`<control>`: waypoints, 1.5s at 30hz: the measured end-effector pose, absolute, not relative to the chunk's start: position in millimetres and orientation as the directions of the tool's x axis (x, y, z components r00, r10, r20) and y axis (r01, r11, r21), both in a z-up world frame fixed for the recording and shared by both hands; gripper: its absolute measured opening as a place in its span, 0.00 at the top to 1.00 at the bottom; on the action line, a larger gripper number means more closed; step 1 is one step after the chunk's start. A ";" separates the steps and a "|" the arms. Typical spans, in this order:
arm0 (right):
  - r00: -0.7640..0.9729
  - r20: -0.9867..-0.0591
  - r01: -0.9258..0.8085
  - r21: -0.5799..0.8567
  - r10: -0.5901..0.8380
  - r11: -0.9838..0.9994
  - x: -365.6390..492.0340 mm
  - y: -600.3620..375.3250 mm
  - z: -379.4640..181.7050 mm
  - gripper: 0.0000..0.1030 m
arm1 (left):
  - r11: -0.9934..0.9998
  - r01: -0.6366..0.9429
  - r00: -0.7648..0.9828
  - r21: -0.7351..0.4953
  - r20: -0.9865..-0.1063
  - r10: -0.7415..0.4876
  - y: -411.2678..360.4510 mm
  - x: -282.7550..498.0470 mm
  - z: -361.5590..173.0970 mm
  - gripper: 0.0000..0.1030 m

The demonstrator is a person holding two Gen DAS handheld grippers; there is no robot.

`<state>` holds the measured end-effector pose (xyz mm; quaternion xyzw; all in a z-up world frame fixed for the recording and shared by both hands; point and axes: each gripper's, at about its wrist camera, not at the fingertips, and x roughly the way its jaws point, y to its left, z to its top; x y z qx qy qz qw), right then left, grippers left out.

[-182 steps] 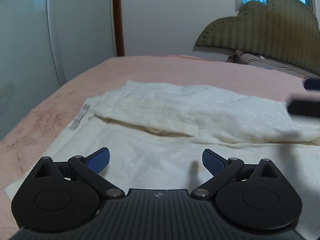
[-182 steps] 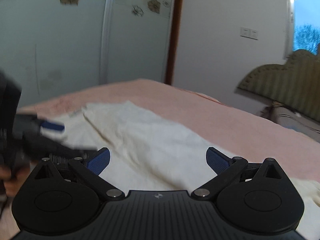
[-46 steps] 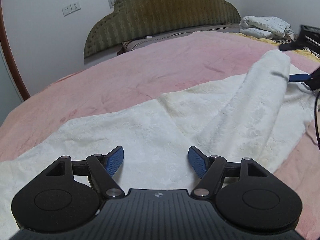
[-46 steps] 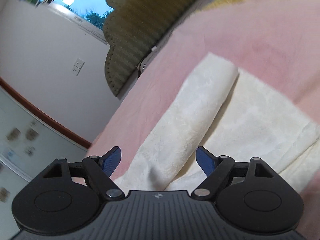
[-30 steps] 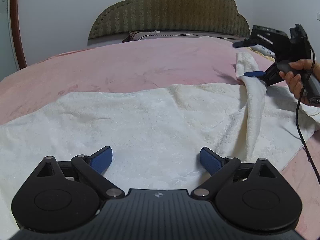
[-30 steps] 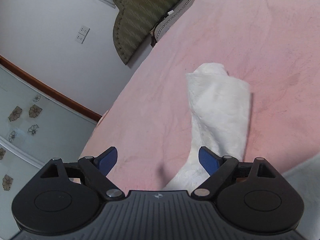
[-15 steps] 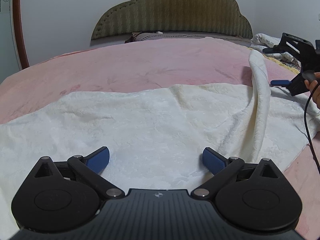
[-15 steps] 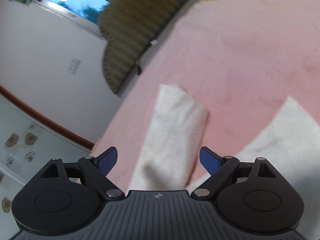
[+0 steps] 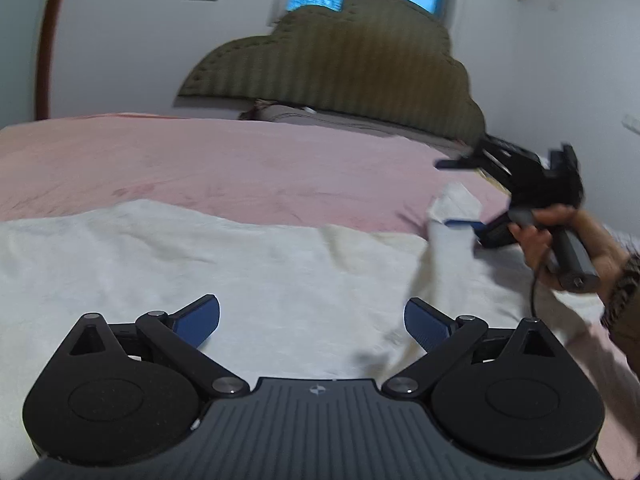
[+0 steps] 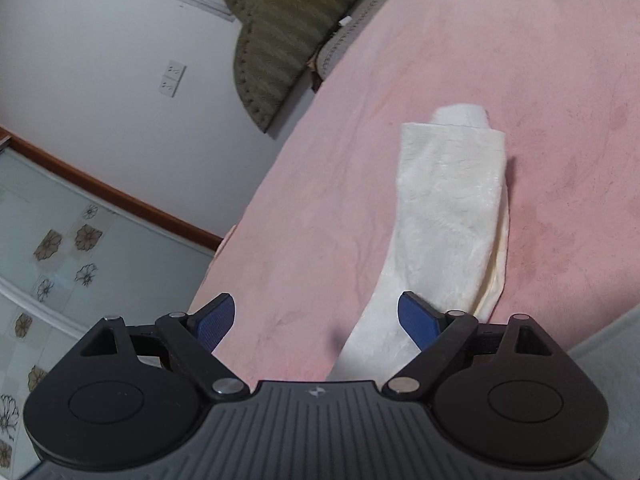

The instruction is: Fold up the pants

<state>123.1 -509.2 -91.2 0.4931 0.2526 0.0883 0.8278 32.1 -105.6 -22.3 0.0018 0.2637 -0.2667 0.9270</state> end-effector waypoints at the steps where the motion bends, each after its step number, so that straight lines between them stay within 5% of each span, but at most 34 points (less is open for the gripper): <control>1: 0.863 -0.320 0.099 0.865 0.391 0.491 121.0 -509.3 -90.7 0.13 | 0.858 0.506 0.720 -0.091 -0.503 -0.478 -113.6 30.0 -25.0 0.03; 3: 0.879 -0.287 0.081 0.876 0.381 0.475 109.9 -511.3 -88.4 0.13 | 0.862 0.507 0.719 -0.024 -0.540 -0.438 -124.2 30.3 -31.7 0.04; 12: 0.903 -0.180 0.030 0.932 0.389 0.362 46.4 -526.1 -97.0 0.12 | 0.865 0.490 0.682 -0.110 -0.570 -0.459 -115.1 45.4 -39.0 0.02; 27: 0.921 -0.160 0.003 0.914 0.355 0.406 100.0 -523.3 -94.2 0.12 | 0.867 0.490 0.685 -0.094 -0.573 -0.449 -117.9 43.6 -39.0 0.01; 31: 0.920 -0.299 0.149 0.864 0.252 0.482 112.9 -527.6 -98.1 0.13 | 0.866 0.491 0.685 -0.094 -0.573 -0.450 -117.7 43.5 -38.8 0.00; 38: 0.922 -0.255 0.086 0.867 0.290 0.490 128.7 -526.4 -102.7 0.13 | 0.866 0.492 0.684 -0.090 -0.576 -0.448 -119.4 43.5 -39.5 0.00; 39: 0.919 -0.276 0.100 0.855 0.283 0.509 132.6 -525.6 -102.4 0.19 | 0.866 0.492 0.683 -0.091 -0.576 -0.449 -119.4 43.5 -39.6 0.00; 42: 0.897 -0.371 0.197 0.823 0.241 0.533 138.5 -526.8 -107.0 0.80 | 0.866 0.492 0.683 -0.092 -0.576 -0.450 -119.2 43.5 -40.0 0.00; 45: 0.909 -0.358 0.191 0.812 0.213 0.551 126.2 -526.6 -106.5 0.91 | 0.865 0.492 0.682 -0.094 -0.576 -0.450 -119.1 43.6 -39.9 0.00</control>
